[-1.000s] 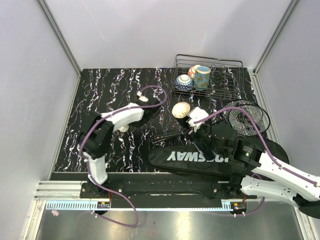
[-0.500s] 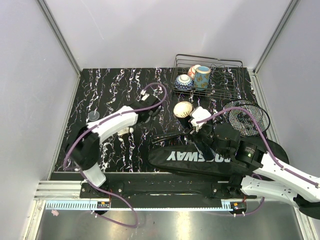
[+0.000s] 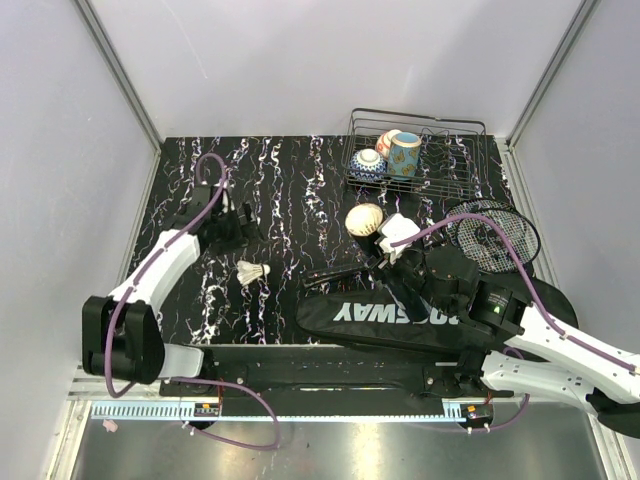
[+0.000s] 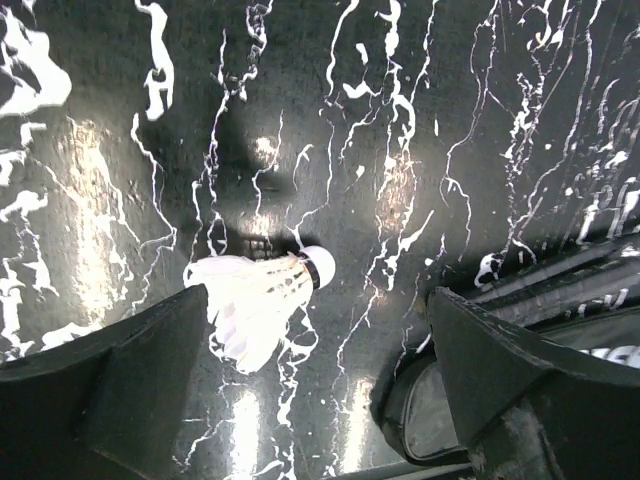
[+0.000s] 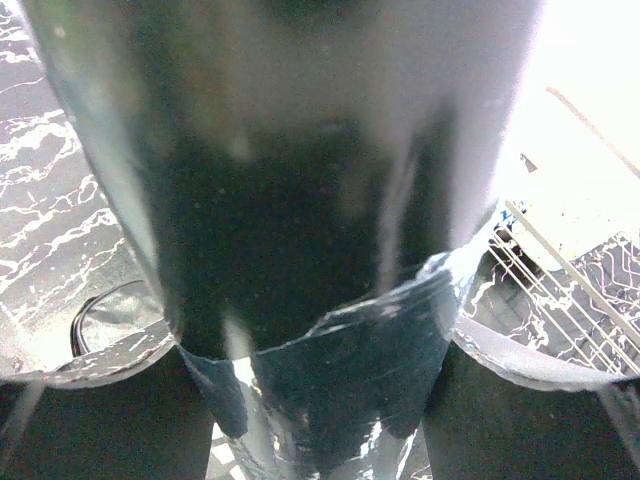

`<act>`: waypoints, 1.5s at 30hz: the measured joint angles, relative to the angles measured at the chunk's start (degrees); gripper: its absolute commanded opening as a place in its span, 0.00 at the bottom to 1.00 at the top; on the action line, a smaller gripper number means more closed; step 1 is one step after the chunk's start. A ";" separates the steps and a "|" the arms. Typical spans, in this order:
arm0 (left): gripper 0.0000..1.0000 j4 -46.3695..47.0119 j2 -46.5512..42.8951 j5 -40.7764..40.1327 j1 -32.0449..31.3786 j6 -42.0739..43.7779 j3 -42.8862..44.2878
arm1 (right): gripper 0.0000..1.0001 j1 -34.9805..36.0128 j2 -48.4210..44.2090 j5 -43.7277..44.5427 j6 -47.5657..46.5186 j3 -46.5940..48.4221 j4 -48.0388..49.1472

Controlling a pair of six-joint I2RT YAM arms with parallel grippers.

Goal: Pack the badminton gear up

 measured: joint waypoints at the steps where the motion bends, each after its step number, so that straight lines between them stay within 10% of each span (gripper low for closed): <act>1: 0.92 0.72 -1.05 1.31 1.64 -0.57 -1.51 | 0.44 0.00 0.00 0.00 0.00 0.00 0.00; 20: 0.55 17.46 -5.16 11.43 7.56 -11.67 -19.30 | 0.44 0.00 1.11 -0.98 0.90 0.00 -0.02; 26: 0.00 20.17 -2.21 12.00 7.56 -11.96 -19.43 | 0.44 0.00 1.38 -1.09 1.09 0.00 -0.02; 34: 0.00 16.44 -6.47 16.81 5.70 -7.61 -15.32 | 0.43 0.00 3.65 -1.07 0.15 0.02 -0.07; 45: 0.00 12.83 -18.56 28.92 -10.78 4.00 14.19 | 0.43 0.00 8.81 -1.03 -2.73 0.26 -2.62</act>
